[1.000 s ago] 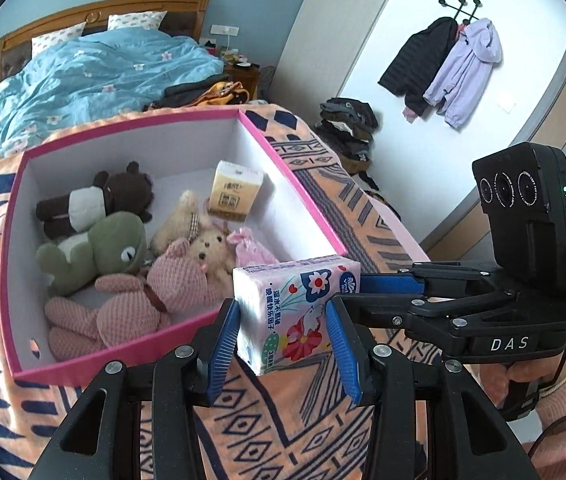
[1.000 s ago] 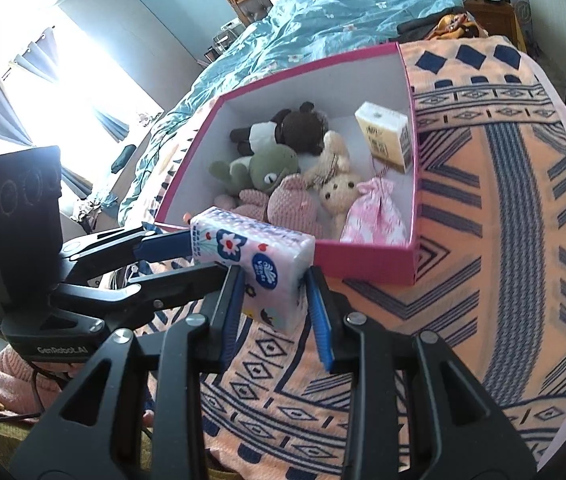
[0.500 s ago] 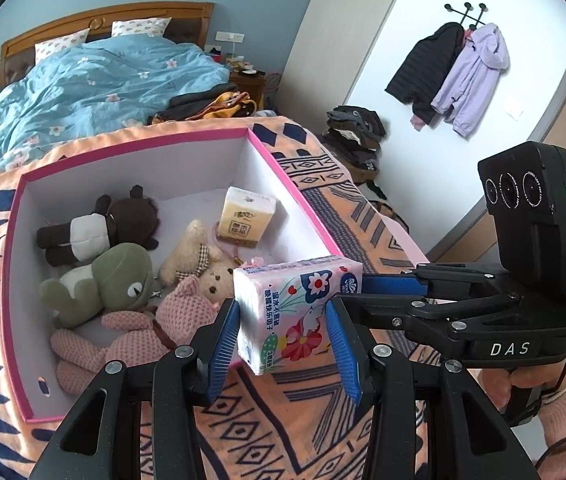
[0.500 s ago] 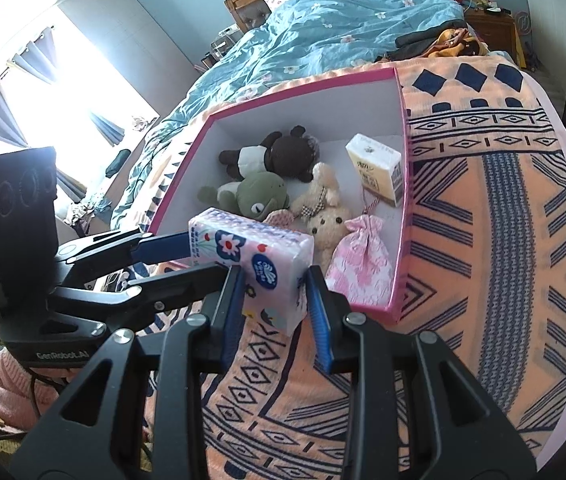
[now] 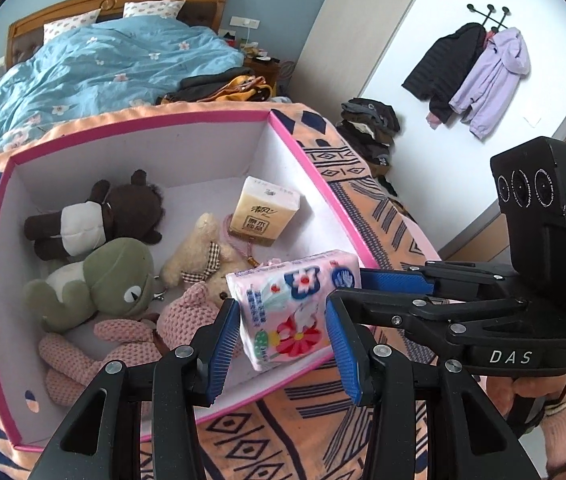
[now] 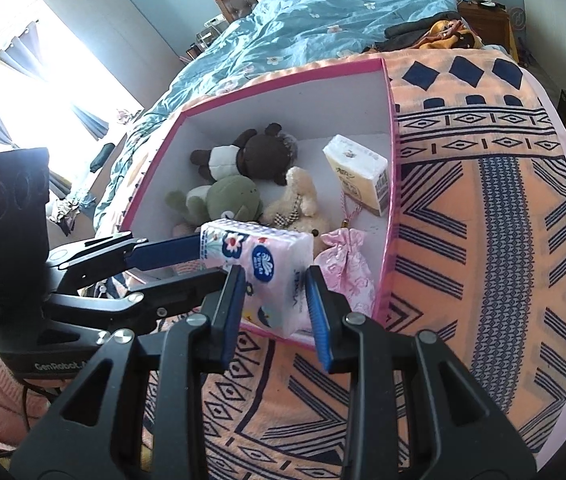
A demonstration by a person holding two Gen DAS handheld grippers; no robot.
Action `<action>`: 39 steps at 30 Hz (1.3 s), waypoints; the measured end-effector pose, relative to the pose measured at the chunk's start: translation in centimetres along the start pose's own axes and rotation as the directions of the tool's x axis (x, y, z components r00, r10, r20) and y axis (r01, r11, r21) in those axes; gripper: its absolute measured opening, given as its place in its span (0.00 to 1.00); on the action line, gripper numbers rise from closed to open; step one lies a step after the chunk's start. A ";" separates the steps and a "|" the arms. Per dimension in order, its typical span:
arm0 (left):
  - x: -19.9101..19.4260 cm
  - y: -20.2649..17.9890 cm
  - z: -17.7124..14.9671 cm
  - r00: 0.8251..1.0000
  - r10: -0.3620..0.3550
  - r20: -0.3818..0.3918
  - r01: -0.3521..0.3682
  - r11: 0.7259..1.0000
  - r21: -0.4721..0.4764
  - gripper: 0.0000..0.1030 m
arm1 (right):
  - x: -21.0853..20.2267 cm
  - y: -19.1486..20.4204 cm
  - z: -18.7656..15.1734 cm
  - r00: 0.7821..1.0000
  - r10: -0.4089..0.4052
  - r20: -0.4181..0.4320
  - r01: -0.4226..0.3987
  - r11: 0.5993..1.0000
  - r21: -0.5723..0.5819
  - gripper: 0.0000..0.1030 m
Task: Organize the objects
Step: 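Lower the floral pack into the pink box and open the right gripper, then withdraw the open right gripper from the pink box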
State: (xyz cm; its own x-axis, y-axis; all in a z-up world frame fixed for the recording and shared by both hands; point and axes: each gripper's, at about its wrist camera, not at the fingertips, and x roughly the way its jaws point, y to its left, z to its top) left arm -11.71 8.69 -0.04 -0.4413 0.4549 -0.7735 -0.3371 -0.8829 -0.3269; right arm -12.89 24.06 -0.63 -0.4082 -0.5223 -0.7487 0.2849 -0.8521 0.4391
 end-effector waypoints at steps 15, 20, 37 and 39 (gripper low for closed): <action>-1.4 1.5 -1.7 0.995 0.087 0.044 -0.085 0.995 -0.051 0.85 | -1.1 0.1 -0.9 0.995 -0.084 0.053 0.083 0.996 0.013 0.48; -3.1 2.1 -3.1 0.986 0.154 0.070 -0.148 0.986 -0.078 0.86 | -2.3 1.2 -2.3 0.997 -0.035 0.075 0.035 0.999 0.005 0.48; -5.8 2.5 -8.8 0.964 0.259 0.056 -0.250 0.960 -0.125 1.00 | -0.4 4.4 -8.4 1.000 -0.005 0.018 0.006 0.999 -0.039 0.66; -5.8 2.7 -9.4 0.961 0.271 0.048 -0.263 0.956 -0.127 1.00 | 0.0 4.4 -8.7 1.000 -0.002 0.009 0.003 0.999 -0.036 0.66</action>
State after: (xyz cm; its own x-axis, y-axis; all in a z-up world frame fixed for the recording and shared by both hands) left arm -2.23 2.59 -1.59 -0.5554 0.2037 -0.8062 -0.1004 -0.9789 -0.1782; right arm -4.06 20.59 -2.96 -0.4169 -0.5206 -0.7451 0.3147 -0.8517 0.4190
